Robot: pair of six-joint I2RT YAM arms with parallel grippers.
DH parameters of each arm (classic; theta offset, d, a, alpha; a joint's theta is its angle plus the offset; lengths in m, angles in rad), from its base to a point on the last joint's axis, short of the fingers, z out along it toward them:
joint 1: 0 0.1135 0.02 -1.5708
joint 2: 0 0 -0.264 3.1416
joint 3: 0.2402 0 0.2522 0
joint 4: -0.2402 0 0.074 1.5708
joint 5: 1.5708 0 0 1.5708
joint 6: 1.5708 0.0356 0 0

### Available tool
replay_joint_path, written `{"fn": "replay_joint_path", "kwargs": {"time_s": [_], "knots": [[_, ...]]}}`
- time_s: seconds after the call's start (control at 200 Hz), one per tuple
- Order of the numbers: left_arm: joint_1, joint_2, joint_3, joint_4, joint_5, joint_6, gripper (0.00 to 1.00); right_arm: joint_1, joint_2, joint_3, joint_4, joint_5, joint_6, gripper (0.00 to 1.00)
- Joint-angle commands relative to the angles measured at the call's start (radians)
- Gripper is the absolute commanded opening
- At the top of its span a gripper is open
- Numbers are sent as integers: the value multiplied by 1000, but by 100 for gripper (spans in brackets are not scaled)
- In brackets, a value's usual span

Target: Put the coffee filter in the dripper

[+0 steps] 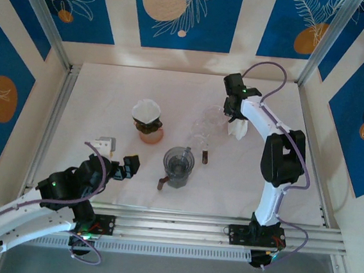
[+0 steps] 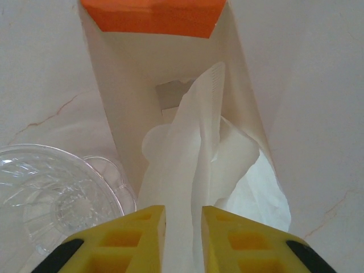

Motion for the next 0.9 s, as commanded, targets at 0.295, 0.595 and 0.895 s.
{"fn": "replay_joint_path", "kwargs": {"time_s": [0.295, 0.595, 0.895], "knots": [[-1, -9, 5, -11, -31, 22, 100, 9, 37, 67, -20, 41, -36, 4], [-1, -9, 4, -13, -30, 15, 100, 12, -2, 89, 8, 48, -74, 0], [-1, -9, 6, -15, -32, 15, 100, -30, -163, -73, 33, 35, -33, 20]]}}
